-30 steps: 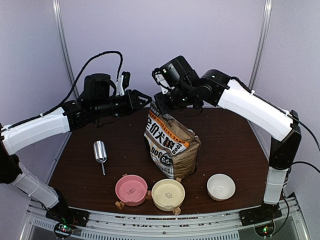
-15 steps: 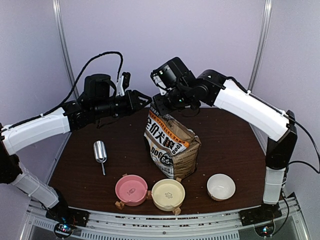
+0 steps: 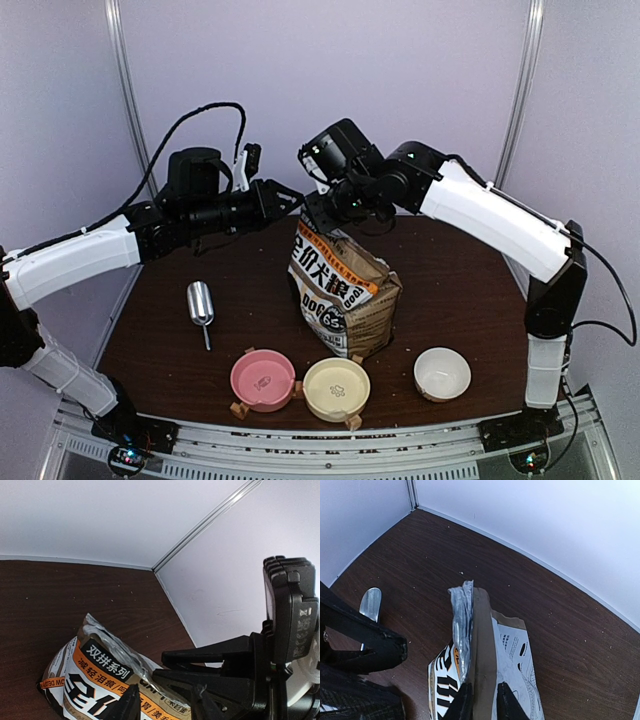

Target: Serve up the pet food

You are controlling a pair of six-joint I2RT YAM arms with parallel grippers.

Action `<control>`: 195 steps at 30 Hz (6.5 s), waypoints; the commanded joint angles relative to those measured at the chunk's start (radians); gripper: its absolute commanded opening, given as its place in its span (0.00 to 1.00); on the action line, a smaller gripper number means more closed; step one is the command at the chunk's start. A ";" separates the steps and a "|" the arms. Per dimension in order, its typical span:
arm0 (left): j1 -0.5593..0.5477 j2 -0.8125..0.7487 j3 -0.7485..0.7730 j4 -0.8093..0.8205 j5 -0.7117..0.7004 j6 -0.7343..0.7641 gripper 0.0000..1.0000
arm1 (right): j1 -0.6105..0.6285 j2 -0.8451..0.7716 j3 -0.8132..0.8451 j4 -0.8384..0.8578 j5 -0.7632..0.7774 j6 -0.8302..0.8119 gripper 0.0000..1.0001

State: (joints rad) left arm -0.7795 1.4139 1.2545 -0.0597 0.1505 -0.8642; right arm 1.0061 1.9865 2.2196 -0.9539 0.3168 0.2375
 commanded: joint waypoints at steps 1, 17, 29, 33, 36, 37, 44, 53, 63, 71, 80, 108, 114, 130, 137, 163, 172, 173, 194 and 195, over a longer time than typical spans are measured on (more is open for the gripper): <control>0.009 0.004 -0.013 0.053 0.009 -0.007 0.37 | 0.006 0.011 0.026 -0.021 0.021 0.004 0.18; 0.018 -0.009 -0.038 0.063 -0.005 -0.029 0.38 | 0.008 0.008 0.063 -0.001 -0.022 -0.005 0.22; 0.018 -0.009 -0.043 0.067 -0.002 -0.031 0.39 | 0.008 0.032 0.064 -0.016 -0.002 -0.017 0.21; 0.019 -0.007 -0.043 0.069 -0.003 -0.031 0.38 | 0.008 0.038 0.065 -0.019 0.005 -0.017 0.20; 0.019 -0.006 -0.044 0.069 -0.003 -0.031 0.39 | 0.008 0.041 0.065 -0.025 0.024 -0.014 0.18; 0.018 -0.006 -0.044 0.069 -0.002 -0.031 0.38 | 0.008 0.042 0.065 -0.028 0.030 -0.014 0.17; 0.022 0.001 -0.043 0.075 0.004 -0.033 0.39 | 0.007 0.024 0.067 -0.024 0.010 -0.012 0.14; 0.023 0.001 -0.046 0.079 0.008 -0.036 0.38 | 0.006 0.011 0.107 -0.007 -0.030 -0.008 0.24; 0.023 0.000 -0.049 0.083 0.008 -0.036 0.38 | 0.005 0.039 0.110 -0.031 0.010 -0.016 0.21; 0.025 0.001 -0.048 0.083 0.008 -0.036 0.38 | 0.005 0.057 0.111 -0.043 0.040 -0.022 0.18; 0.025 0.003 -0.049 0.084 0.011 -0.039 0.39 | 0.005 0.072 0.111 -0.053 0.049 -0.026 0.14; 0.052 0.097 -0.004 0.135 0.076 -0.058 0.44 | -0.072 0.019 0.019 0.015 -0.180 0.025 0.00; 0.060 0.120 0.005 0.155 0.087 -0.066 0.47 | -0.082 -0.006 -0.018 0.045 -0.215 0.042 0.00; 0.068 0.157 0.005 0.192 0.100 -0.074 0.36 | -0.104 -0.050 -0.073 0.093 -0.248 0.066 0.00; 0.068 0.184 0.016 0.189 0.123 -0.077 0.34 | -0.106 -0.047 -0.072 0.094 -0.249 0.065 0.00; 0.062 0.235 0.015 0.264 0.167 -0.131 0.00 | -0.106 -0.044 -0.063 0.056 -0.237 0.012 0.00; 0.062 0.215 0.000 0.284 0.159 -0.128 0.00 | -0.086 -0.045 -0.071 0.003 -0.229 -0.024 0.00; 0.061 0.215 0.000 0.283 0.159 -0.128 0.00 | -0.082 -0.045 -0.073 0.000 -0.231 -0.024 0.00; 0.058 0.192 -0.005 0.285 0.158 -0.118 0.00 | -0.055 -0.054 -0.108 -0.013 -0.192 -0.003 0.19; 0.056 0.191 -0.004 0.285 0.157 -0.115 0.00 | -0.053 -0.047 -0.103 -0.016 -0.189 0.000 0.19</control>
State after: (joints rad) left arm -0.7151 1.6306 1.2583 0.1707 0.3153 -0.9970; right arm 0.9382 1.9438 2.1197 -0.9195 0.1131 0.2325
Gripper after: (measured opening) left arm 0.012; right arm 0.190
